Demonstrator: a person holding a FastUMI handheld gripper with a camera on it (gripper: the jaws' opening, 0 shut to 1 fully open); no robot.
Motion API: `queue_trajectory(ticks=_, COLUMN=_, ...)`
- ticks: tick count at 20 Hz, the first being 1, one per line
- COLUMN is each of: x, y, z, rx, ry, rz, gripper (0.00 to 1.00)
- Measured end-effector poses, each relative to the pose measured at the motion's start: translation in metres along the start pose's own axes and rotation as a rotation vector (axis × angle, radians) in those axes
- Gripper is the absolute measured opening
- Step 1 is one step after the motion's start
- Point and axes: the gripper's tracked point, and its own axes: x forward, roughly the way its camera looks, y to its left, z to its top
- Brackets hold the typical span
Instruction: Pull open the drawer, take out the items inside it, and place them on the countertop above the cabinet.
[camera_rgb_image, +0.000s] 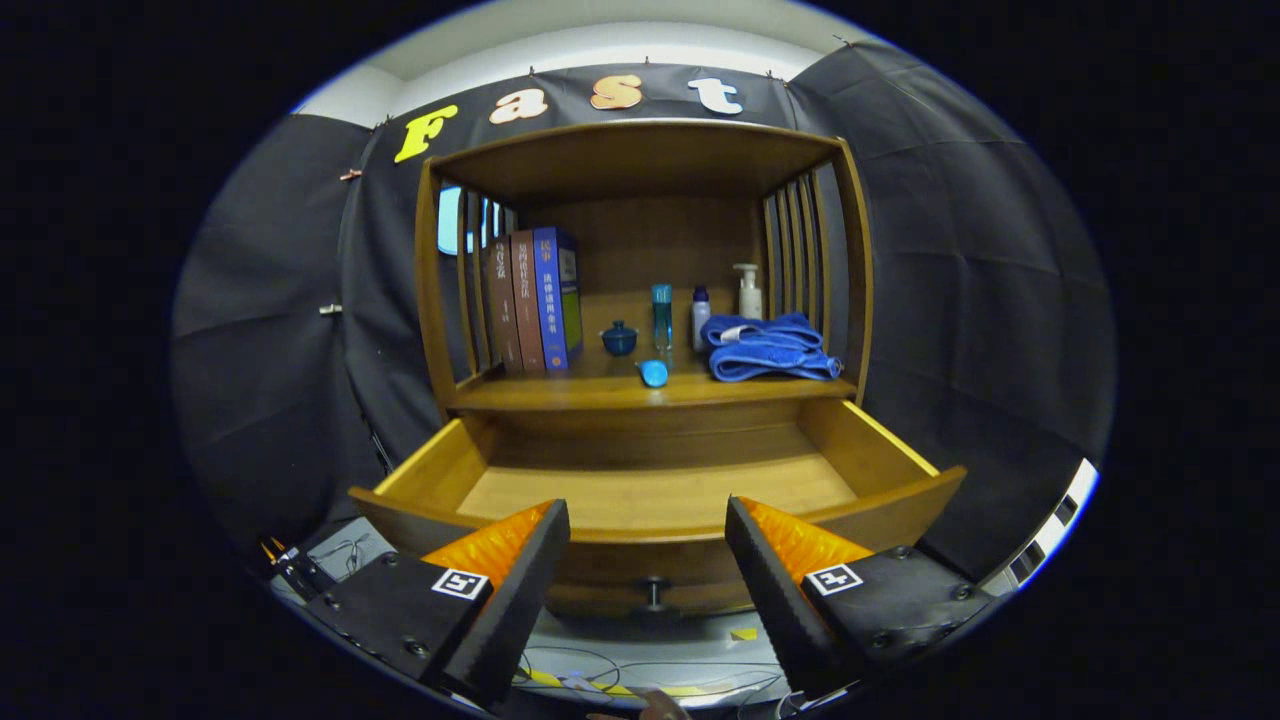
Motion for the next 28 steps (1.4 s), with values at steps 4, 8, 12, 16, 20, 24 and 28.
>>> queue_trajectory(ticks=4, x=0.009, y=-0.005, z=-0.035, rx=0.021, ry=0.045, rz=-0.018, gripper=0.99)
queue_trajectory(ticks=8, x=0.023, y=-0.007, z=-0.046, rx=0.014, ry=0.079, rz=-0.025, gripper=1.0)
queue_trajectory(ticks=12, x=0.024, y=-0.005, z=-0.043, rx=0.008, ry=0.091, rz=-0.024, gripper=0.99)
queue_trajectory(ticks=16, x=0.035, y=-0.004, z=-0.039, rx=0.009, ry=0.097, rz=-0.019, gripper=0.99)
queue_trajectory(ticks=20, x=0.06, y=-0.005, z=-0.03, rx=0.015, ry=0.105, rz=-0.013, gripper=0.99)
queue_trajectory(ticks=24, x=0.09, y=-0.003, z=-0.016, rx=0.017, ry=0.093, rz=-0.011, gripper=0.99)
queue_trajectory(ticks=28, x=0.118, y=-0.002, z=-0.011, rx=0.016, ry=0.084, rz=-0.009, gripper=1.0)
